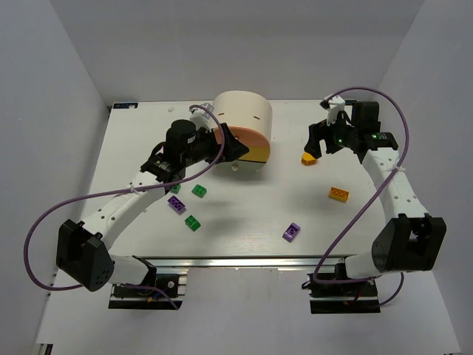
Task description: Sort the legos into containers by color
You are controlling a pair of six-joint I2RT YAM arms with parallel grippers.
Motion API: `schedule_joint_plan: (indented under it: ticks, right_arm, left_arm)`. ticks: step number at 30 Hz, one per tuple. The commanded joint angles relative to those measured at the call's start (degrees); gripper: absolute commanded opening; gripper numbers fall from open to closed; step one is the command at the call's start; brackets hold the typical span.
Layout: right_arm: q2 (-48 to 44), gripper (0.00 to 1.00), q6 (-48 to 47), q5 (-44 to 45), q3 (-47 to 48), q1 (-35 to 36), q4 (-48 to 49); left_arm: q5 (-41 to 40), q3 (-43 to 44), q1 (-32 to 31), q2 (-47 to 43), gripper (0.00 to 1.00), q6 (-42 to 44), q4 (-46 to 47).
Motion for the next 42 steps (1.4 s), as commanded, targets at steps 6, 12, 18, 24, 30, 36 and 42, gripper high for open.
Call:
schedule_joint_plan:
  ticks: [6, 12, 18, 24, 30, 36, 42]
  right_arm:
    - [-1.8, 0.89, -1.1, -2.5, 1.0, -0.1, -0.8]
    - [-1.1, 0.89, -5.5, -1.0, 0.6, 0.1, -1.4]
    - [3.6, 0.89, -13.3, -2.0, 6.9, 1.8, -11.9]
    - [0.9, 0.89, -11.3, -1.2, 2.7, 2.2, -8.1]
    - [0.6, 0.89, -12.2, -7.3, 3.4, 2.1, -10.5]
    - [1.3, 0.81, -10.9, -12.4, 4.1, 2.2, -10.1]
    - [1.0, 0.82, -11.3, -13.4, 4.1, 2.2, -10.1]
  left_arm:
    - [-0.2, 1.5, -1.1, -0.2, 0.97, 0.3, 3.2]
    - [-0.2, 2.2, -2.2, 1.9, 0.52, 0.3, 3.8]
    - [-2.2, 4.0, -4.0, 5.2, 0.37, -0.7, 4.4]
    - [-11.4, 7.5, -5.2, 7.3, 0.64, 0.5, -2.5]
    - [-26.4, 15.2, -5.2, 8.9, 0.68, 3.3, -16.6]
    - [-29.3, 20.0, -4.2, 13.9, 0.67, 6.6, -20.7]
    - [-25.1, 21.0, -4.2, 17.2, 0.64, 8.8, -18.1]
